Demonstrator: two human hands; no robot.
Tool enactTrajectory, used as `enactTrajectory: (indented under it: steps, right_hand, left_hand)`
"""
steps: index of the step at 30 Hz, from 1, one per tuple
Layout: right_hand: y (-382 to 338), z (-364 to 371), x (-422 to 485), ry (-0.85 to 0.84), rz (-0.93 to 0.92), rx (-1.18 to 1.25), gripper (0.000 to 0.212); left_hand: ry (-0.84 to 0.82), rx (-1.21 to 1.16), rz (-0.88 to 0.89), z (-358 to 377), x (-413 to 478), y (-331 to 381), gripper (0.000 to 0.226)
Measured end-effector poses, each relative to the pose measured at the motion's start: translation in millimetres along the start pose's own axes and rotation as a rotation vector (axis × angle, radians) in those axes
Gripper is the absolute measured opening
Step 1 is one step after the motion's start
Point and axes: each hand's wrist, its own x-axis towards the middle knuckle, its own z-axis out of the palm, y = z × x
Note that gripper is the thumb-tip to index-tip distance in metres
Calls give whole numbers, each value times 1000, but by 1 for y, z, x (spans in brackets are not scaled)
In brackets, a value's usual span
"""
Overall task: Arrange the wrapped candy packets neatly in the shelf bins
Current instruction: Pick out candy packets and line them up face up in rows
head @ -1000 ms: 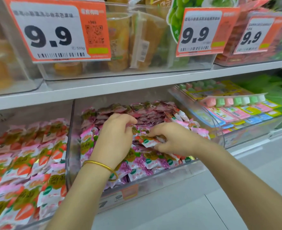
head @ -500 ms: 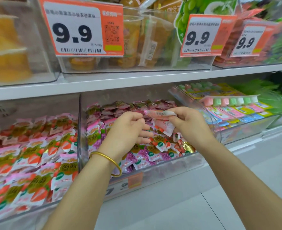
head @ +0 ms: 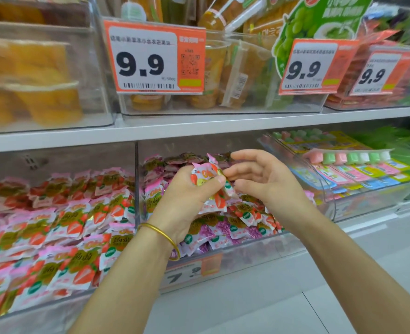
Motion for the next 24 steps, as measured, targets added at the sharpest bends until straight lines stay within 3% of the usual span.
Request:
enactTrajectory:
  steps: [2,4,10,15,17,21,24]
  right_hand:
    - [-5,6,1,-15,-25,19,38]
    - [-9,10,0,-4,-42,67,32]
    - [-17,40,4,157,-15,183,27]
    - [-16,71,9,115,24,155,28]
    - [-14,81,9,86,33,123,28]
    - [-13,92,10,77,42,61,28]
    - [-11,96,13,77,40,22,29]
  left_hand:
    - [19,67,10,-5,-5,1,29]
    - [39,119,56,-6,-10,3,3]
    - [178,284,93,-41,-42,20,26]
    - [431,212,40,-126,-69,12,15]
    - [529,259,-24,-162,-72,2,25]
    - [732,408,-188,-215,-79,-8,72]
    - [774,476,-248,-238,-77,-11,72]
